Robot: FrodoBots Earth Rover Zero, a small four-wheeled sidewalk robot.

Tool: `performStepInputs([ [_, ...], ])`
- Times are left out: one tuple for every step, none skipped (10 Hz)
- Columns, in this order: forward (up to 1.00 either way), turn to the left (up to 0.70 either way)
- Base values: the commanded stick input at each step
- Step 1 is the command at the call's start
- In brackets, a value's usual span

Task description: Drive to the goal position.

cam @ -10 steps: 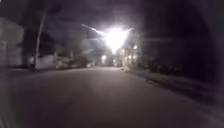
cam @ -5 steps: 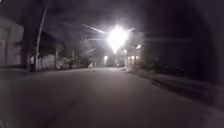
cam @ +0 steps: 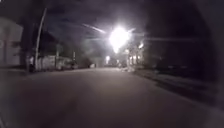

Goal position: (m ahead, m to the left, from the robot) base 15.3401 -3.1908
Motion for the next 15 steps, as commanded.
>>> performStepInputs([
  [0.7, -0.19],
  [0.7, -0.05],
  [0.7, -0.02],
  [0.7, 0.0],
  [0.7, 0.0],
  [0.7, 0.0],
  [0.7, 0.0],
  [0.7, 0.0],
  [0.7, -0.2],
  [0.7, -0.35],
  [0.7, -0.35],
  [0.7, -0.35],
  [0.7, -0.35],
  [0.7, -0.35],
  [0.7, -0.35],
])
